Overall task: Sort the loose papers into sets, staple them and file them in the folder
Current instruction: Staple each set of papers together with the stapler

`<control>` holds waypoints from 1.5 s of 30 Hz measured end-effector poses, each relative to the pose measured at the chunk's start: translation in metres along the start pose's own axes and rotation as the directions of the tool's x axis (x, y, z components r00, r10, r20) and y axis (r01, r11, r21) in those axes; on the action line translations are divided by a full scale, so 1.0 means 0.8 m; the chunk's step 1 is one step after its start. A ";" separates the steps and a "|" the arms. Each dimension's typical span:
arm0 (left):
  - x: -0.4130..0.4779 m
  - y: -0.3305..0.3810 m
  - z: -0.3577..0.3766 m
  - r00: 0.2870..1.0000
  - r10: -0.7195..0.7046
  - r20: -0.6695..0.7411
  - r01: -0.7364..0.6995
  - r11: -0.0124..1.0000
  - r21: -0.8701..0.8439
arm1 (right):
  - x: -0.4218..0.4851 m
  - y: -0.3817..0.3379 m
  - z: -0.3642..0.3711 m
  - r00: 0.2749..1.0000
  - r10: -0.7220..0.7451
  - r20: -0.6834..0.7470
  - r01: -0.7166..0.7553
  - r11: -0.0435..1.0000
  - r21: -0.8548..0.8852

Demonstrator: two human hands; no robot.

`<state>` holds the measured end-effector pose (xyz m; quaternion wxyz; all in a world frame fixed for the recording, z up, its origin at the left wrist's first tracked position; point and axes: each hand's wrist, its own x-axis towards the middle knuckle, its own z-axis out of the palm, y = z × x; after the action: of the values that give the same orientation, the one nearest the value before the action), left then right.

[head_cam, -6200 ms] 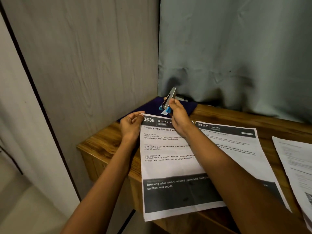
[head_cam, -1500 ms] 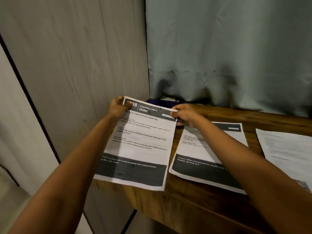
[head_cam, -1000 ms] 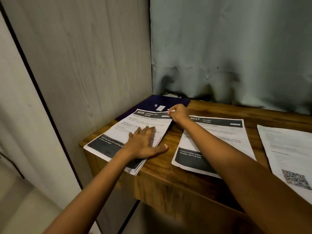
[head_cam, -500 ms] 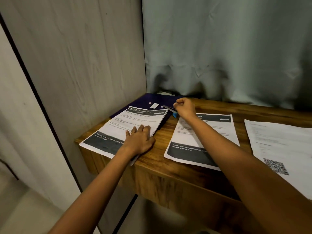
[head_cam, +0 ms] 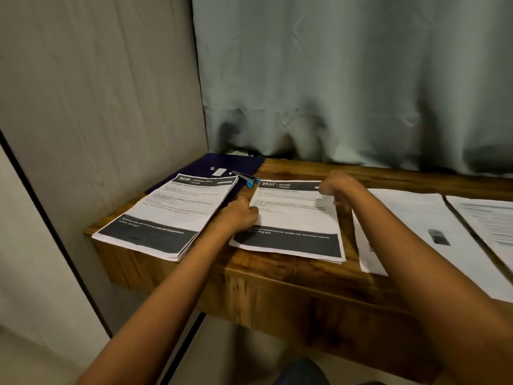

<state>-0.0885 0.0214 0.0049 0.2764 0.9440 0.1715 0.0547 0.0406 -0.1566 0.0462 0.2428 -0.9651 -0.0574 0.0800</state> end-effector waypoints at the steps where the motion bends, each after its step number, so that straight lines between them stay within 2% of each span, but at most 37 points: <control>1: 0.000 0.008 0.003 1.000 -0.021 0.014 0.021 1.000 0.010 | -0.002 0.007 0.001 1.000 0.017 0.024 -0.017 1.000 0.012; 6: 0.005 0.041 0.012 0.996 -0.079 0.047 0.074 0.992 0.100 | -0.012 0.022 0.007 0.989 0.060 0.136 -0.088 0.974 0.208; 14: 0.029 0.044 0.011 0.994 -0.100 0.046 0.094 0.989 0.113 | -0.012 0.031 0.008 0.986 0.086 0.145 -0.133 0.924 0.358; 17: 0.041 0.042 0.009 0.992 -0.120 0.027 0.117 0.989 0.092 | -0.012 0.035 0.009 0.986 0.033 0.161 -0.108 0.868 0.484; 19: 0.049 0.040 0.012 0.989 -0.141 0.053 0.138 0.988 0.063 | -0.015 0.033 0.010 0.972 0.037 0.231 -0.128 0.910 0.395; 23: 0.051 0.042 0.017 0.984 -0.180 -0.002 0.180 0.983 -0.028 | 0.009 0.042 0.026 0.991 0.056 0.126 -0.105 0.899 0.426; 26: 0.050 0.040 0.017 0.982 -0.190 -0.023 0.184 0.971 -0.155 | 0.015 0.057 0.032 0.987 0.160 -0.022 -0.116 0.800 0.588; 28: 0.053 0.039 0.012 0.988 -0.147 -0.040 0.129 0.949 -0.288 | 0.009 0.057 0.025 0.980 0.156 -0.124 -0.026 0.718 0.695; 31: 0.054 0.043 -0.006 0.981 -0.057 -0.184 -0.053 0.837 -0.545 | -0.009 0.044 0.003 0.971 0.040 -0.236 0.178 0.539 0.824; 33: 0.048 0.051 -0.024 0.960 0.010 -0.280 -0.186 0.768 -0.613 | -0.027 0.031 -0.015 0.954 -0.041 -0.296 0.284 0.434 0.855; 35: 0.044 0.057 -0.038 0.924 0.081 -0.374 -0.310 0.733 -0.605 | -0.035 0.018 -0.027 0.932 -0.089 -0.352 0.359 0.374 0.855; 37: 0.043 0.057 -0.043 0.886 0.114 -0.450 -0.391 0.706 -0.590 | -0.038 0.008 -0.032 0.907 -0.110 -0.407 0.420 0.337 0.843; 39: 0.040 0.050 -0.038 0.862 0.114 -0.494 -0.431 0.678 -0.595 | -0.033 0.007 -0.025 0.895 -0.140 -0.424 0.445 0.342 0.827; 45: 0.041 0.024 -0.035 0.856 0.115 -0.504 -0.481 0.534 -0.696 | -0.027 0.015 -0.011 0.886 -0.266 -0.381 0.458 0.361 0.812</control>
<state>-0.0577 0.0322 0.0388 0.6159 0.6986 0.0124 0.3640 0.0221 -0.1740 0.0508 0.7241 -0.6596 -0.1960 -0.0471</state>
